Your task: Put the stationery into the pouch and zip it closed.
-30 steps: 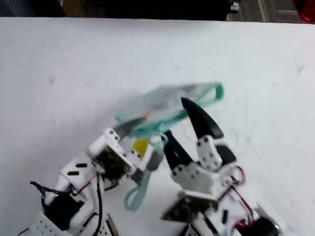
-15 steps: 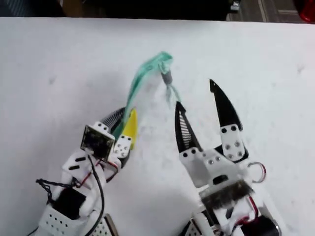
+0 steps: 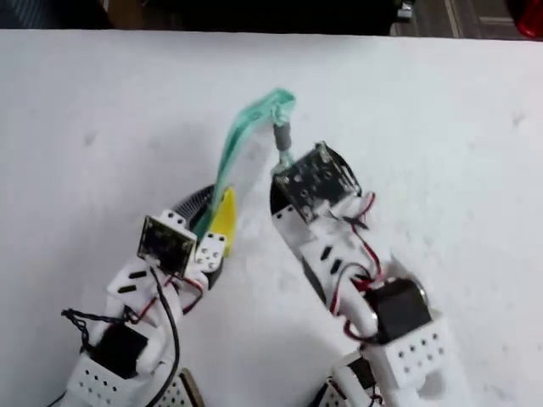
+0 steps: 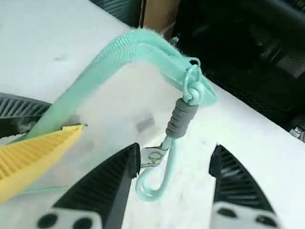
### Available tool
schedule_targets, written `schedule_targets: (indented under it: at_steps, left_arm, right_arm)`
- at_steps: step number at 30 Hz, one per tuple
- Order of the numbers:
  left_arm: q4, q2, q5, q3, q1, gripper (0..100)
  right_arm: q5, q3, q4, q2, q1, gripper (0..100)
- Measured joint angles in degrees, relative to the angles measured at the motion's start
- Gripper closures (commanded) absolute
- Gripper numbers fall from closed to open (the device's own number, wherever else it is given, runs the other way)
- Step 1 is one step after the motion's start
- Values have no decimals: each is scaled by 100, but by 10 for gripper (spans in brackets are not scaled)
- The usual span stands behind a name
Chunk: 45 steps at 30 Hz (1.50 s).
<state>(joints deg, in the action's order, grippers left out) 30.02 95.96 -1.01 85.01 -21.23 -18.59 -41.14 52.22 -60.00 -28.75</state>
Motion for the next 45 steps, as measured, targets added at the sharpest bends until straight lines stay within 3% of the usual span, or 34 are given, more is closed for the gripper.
schedule_targets:
  at_steps: [22, 24, 29, 31, 36, 41, 45]
  left_arm:
    - [0, 0, 9, 0, 26, 978]
    - [0, 0, 9, 0, 35, 978]
    - [0, 0, 9, 0, 44, 978]
    - [0, 0, 9, 0, 44, 978]
    - [0, 9, 9, 0, 44, 976]
    - [0, 9, 0, 0, 44, 893]
    - [9, 9, 0, 0, 35, 884]
  right_arm:
    - [9, 0, -1662, 1732, -35, 777]
    - [9, 0, -1749, 1820, -26, 804]
    - [9, 0, -2022, 1969, -18, 980]
    - [9, 0, -2092, 1987, -9, 973]
    - [9, 35, -2013, 1899, -9, 981]
    - [9, 457, -1143, 1002, -26, 981]
    - [9, 615, -536, 396, -246, 981]
